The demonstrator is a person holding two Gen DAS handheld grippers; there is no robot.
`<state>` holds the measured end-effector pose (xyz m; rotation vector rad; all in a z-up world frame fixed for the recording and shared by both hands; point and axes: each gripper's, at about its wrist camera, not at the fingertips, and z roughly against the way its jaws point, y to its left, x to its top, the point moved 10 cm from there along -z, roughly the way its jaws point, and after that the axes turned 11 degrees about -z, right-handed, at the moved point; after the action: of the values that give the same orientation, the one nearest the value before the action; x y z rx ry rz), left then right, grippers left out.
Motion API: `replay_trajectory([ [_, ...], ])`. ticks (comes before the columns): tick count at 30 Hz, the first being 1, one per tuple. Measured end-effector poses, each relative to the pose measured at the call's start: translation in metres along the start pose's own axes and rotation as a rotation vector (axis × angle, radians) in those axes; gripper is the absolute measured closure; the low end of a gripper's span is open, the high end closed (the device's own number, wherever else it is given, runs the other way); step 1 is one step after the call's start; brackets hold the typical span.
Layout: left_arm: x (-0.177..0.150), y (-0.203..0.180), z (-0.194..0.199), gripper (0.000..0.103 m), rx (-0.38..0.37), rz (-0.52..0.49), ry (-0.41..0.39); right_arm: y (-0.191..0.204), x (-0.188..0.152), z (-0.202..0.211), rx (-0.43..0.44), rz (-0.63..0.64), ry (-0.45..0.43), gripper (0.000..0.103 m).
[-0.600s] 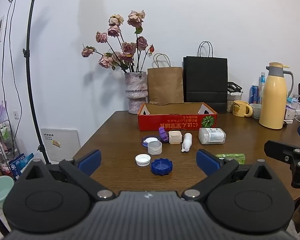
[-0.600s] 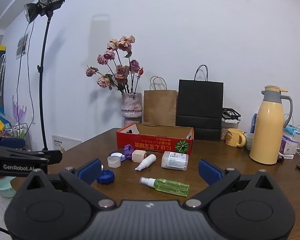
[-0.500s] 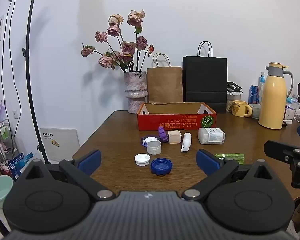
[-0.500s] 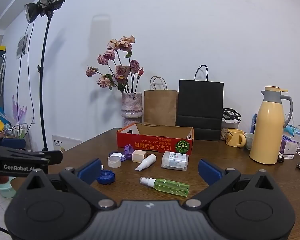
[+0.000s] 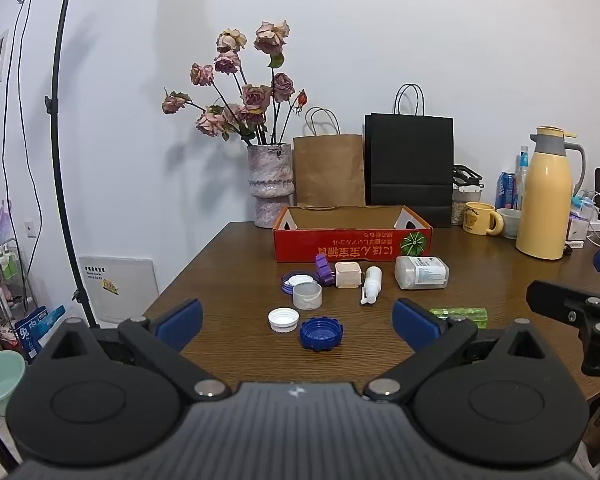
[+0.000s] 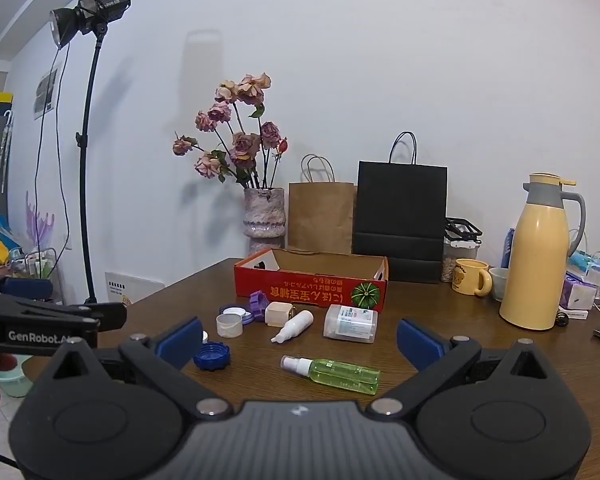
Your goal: Organize rigid objects
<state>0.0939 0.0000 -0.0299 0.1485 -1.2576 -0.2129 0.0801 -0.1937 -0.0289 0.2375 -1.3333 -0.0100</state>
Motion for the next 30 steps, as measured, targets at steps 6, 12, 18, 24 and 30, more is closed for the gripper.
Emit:
replay_trajectory([
  [6, 0.0000, 0.0000, -0.0004, 0.000, -0.001, 0.001, 0.000, 0.0002, -0.0006, 0.0002, 0.001, 0.000, -0.001, 0.000],
  [12, 0.0001, 0.0000, -0.0003, 0.000, 0.000, 0.000, -0.001, 0.0003, -0.0014, 0.0000, 0.001, -0.001, -0.002, 0.000],
  [18, 0.0001, 0.0000, -0.0002, 0.000, 0.000, 0.001, -0.002, 0.0008, -0.0003, 0.0006, 0.001, 0.000, -0.003, 0.000],
  [24, 0.0001, -0.0001, -0.0002, 0.000, -0.001, 0.000, -0.002, 0.0011, 0.0007, 0.0011, 0.001, 0.000, -0.004, 0.000],
  [30, 0.0000, -0.0001, 0.0001, 0.000, -0.001, 0.000, -0.002, 0.0013, 0.0016, 0.0015, 0.000, 0.001, -0.005, 0.000],
])
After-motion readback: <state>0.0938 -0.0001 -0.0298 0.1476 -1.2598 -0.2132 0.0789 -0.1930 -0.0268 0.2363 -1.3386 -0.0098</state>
